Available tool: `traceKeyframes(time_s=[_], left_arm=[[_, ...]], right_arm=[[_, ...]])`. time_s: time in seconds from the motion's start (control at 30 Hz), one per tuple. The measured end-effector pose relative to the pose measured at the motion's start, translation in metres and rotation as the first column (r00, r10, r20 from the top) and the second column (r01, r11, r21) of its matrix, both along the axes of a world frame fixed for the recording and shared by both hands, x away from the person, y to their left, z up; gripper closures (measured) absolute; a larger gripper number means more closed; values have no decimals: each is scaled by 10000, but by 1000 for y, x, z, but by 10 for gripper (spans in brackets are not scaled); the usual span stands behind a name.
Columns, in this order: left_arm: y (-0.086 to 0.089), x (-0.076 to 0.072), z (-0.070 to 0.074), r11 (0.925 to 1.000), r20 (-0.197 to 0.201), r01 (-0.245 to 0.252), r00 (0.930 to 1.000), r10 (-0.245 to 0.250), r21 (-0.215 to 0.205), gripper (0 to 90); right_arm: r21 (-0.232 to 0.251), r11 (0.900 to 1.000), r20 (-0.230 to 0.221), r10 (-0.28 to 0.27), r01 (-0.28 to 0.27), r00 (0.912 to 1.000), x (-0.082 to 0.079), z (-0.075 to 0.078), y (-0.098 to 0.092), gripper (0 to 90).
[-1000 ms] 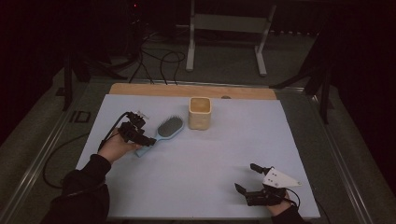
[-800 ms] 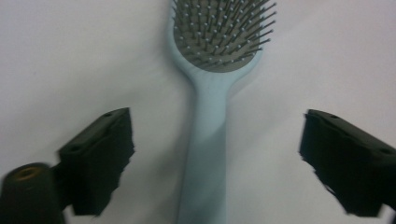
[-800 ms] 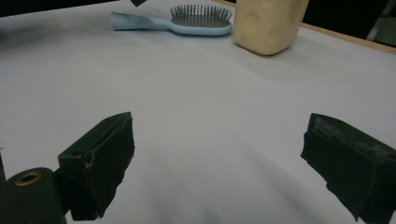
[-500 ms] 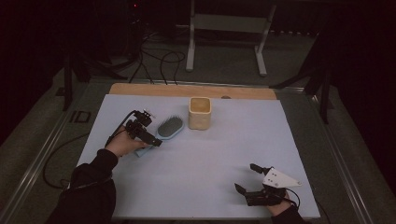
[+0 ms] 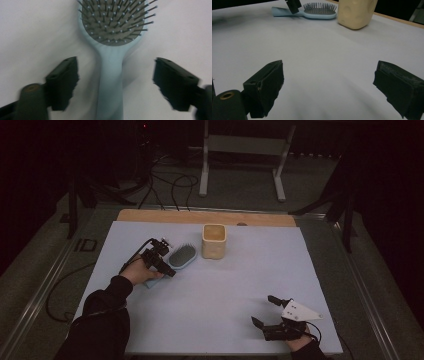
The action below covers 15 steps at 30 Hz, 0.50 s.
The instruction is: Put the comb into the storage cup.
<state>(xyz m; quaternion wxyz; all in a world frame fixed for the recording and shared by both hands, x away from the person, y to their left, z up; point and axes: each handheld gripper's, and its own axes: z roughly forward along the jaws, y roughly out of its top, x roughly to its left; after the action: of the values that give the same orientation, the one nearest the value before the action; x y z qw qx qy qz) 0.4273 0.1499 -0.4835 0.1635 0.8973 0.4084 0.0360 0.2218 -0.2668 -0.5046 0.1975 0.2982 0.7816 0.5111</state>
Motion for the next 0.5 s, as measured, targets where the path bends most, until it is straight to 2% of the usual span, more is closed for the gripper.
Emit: traceKeyframes(time_s=[0.1,0.3,0.5], left_arm=[[-2,1,-1,9999,-27,-11,10000,11,118,333],[-5,4,-4,9988,-123,-136,9998,142,476,439],[-7,6,-7,9986,-263,-149,9995,162,498,542]], right_arm=[[-10,10000,16,1,-1,10000,0,0,0,89],[-1,10000,4,3,-3,10000,0,0,0,89],[9,10000,3,9,-9,10000,0,0,0,89]])
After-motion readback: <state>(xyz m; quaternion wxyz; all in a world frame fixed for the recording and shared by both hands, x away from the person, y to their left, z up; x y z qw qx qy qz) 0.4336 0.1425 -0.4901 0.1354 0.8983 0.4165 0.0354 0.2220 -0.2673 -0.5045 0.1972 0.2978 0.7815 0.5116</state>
